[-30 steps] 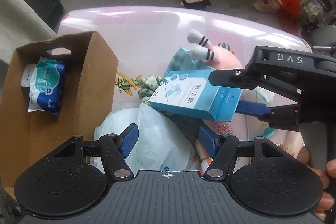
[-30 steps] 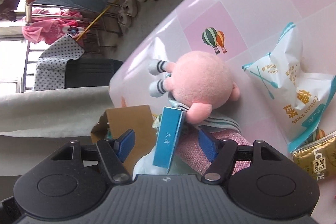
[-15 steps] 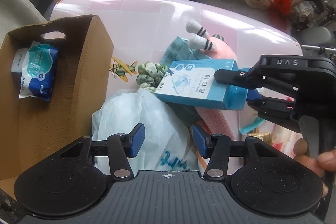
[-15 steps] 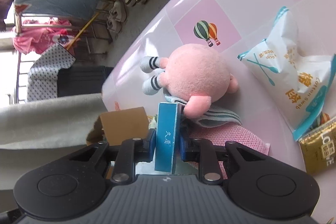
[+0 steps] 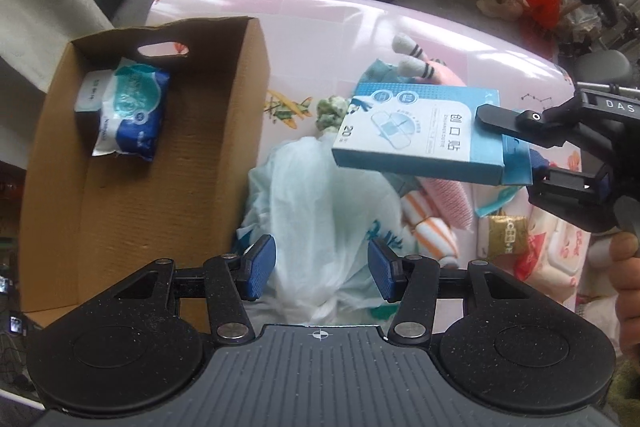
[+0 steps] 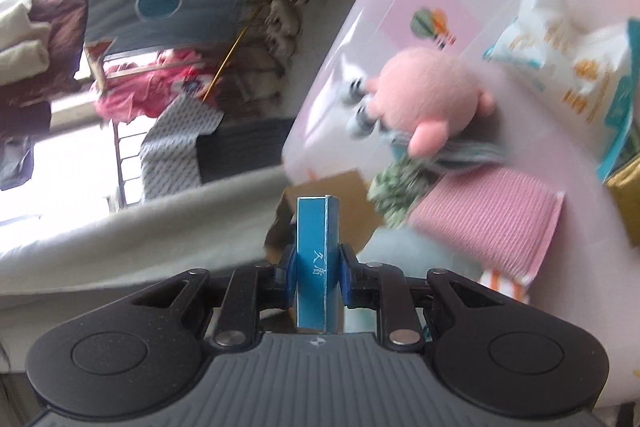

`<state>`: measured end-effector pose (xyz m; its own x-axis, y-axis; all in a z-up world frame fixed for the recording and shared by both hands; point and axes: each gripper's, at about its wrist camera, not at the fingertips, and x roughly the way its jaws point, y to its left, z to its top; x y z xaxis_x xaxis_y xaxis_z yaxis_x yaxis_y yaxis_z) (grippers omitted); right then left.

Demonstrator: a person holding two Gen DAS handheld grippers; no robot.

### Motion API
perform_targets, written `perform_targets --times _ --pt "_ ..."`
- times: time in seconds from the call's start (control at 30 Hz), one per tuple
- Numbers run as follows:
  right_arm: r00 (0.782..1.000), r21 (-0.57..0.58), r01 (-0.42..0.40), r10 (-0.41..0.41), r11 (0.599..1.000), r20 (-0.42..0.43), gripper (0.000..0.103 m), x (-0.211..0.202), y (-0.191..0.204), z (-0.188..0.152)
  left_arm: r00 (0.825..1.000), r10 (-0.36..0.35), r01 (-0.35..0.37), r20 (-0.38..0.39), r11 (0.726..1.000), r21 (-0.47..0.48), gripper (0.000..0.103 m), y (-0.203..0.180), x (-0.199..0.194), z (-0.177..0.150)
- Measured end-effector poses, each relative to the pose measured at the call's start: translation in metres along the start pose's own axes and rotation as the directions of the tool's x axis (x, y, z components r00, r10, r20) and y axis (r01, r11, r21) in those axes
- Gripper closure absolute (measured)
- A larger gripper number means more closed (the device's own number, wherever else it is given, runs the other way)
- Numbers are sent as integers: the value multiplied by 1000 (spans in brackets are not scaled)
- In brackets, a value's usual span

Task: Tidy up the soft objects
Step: 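Pass the blue bandage box from the right tool into the left tool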

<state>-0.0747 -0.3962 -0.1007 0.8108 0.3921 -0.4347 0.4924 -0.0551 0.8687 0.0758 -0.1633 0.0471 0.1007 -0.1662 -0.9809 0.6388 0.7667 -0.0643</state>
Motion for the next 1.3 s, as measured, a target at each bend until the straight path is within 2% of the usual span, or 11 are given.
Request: perform_targets --times 0.23,0.33,0.53,0.73,0.93,1.0,1.07,1.3 --pt "996 10 5 -4 1000 -94 103 23 -7 -24 1000 -8 9 10 996 -85 52 16 -11 -12" --pt "994 30 33 -30 999 -107 103 31 -17 -35 999 -45 43 -12 986 -160 52 25 -2 -14" --pt "992 27 76 -72 997 -102 103 30 -28 -51 985 -167 148 -35 937 -318 52 40 21 -22" --pt "990 48 76 -70 996 -119 103 27 -34 -64 969 -247 219 -22 894 -391 52 42 27 -19" --pt "991 61 64 -56 996 -118 103 25 -39 -78 965 -261 227 -31 885 -406 45 40 28 -10" --pt "993 52 58 -52 997 -109 103 24 -38 -84 964 -262 223 -40 882 -414 38 40 32 -5" --pt "994 35 58 -55 998 -94 103 23 -37 -90 965 -256 209 -59 884 -419 34 38 36 -1" --pt "988 -51 104 -109 993 -109 103 27 -33 -116 973 -188 126 -134 919 -373 31 29 51 8"
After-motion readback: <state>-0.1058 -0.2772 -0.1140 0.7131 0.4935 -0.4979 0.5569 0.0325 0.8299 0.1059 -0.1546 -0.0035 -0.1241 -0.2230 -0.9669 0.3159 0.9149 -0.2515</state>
